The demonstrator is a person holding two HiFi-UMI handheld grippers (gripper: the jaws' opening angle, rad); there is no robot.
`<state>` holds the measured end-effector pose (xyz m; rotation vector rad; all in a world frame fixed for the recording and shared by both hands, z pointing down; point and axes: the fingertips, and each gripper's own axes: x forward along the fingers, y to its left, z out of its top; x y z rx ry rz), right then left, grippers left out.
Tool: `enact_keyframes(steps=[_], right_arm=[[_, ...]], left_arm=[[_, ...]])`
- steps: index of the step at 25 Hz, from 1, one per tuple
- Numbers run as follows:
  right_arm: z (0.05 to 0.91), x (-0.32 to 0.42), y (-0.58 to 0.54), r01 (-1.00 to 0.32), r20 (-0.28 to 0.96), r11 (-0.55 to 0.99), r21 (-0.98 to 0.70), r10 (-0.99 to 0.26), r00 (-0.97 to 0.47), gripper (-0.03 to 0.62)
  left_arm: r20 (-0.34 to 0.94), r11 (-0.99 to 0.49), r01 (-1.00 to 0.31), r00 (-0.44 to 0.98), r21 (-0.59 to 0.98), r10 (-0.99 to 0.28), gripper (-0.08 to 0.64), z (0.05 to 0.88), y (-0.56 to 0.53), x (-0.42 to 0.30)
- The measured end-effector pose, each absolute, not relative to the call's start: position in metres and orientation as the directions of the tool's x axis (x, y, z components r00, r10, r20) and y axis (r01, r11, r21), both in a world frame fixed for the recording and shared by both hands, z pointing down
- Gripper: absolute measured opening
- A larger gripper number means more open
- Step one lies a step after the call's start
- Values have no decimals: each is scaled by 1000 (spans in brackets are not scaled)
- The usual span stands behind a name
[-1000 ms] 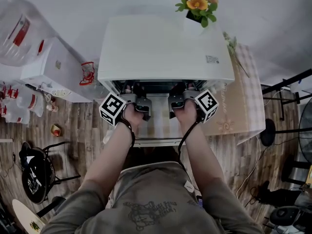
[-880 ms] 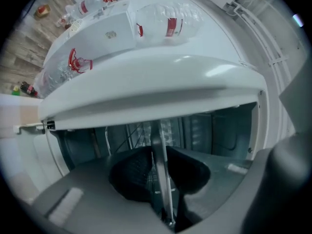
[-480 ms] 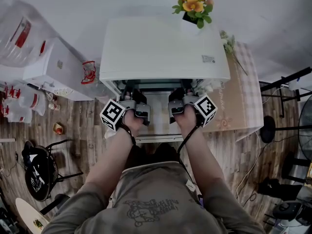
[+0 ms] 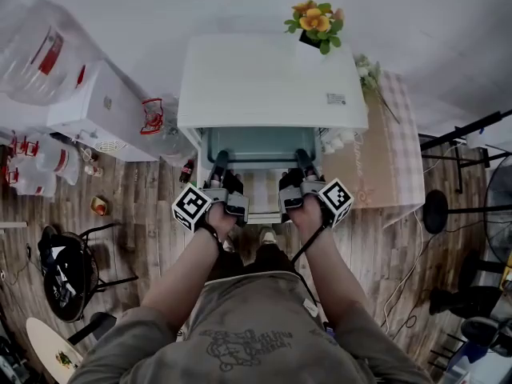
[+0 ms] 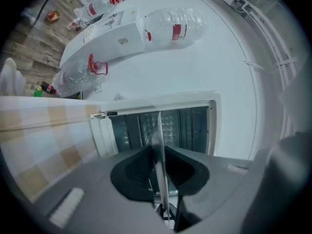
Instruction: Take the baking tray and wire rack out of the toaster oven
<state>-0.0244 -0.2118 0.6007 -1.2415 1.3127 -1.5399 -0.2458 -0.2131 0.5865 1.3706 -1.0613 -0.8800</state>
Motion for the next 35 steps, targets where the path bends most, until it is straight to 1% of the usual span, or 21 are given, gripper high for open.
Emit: enact_keyframes(steps=[14,18,25,29,35], right_arm=[[605,-28,-124,-81,292,-280,-957,-915,-280,60],[608,-30,-102,-63,313,-308,-949,-905,-289,61],[597,-31,-87,-61,311,-307,-950,-903,-295,61],[595,-32,-66,-55,329,-327,-943,-899,-291,58],[596,-14,-37,-21,343,-347,-938,-914,-219,58]], left_arm=[[144,111,-108,388,988,-910,63,594,-129,-244],[155,122,-107,405,987,-901,63,592,-110,-246],[113,87,-78,452,993,-885,64,574,-94,-240],[84,48,-85,495,995,-865,66,565,-82,-238],[88,50,-82,570,995,-817,66,563,-73,-217]])
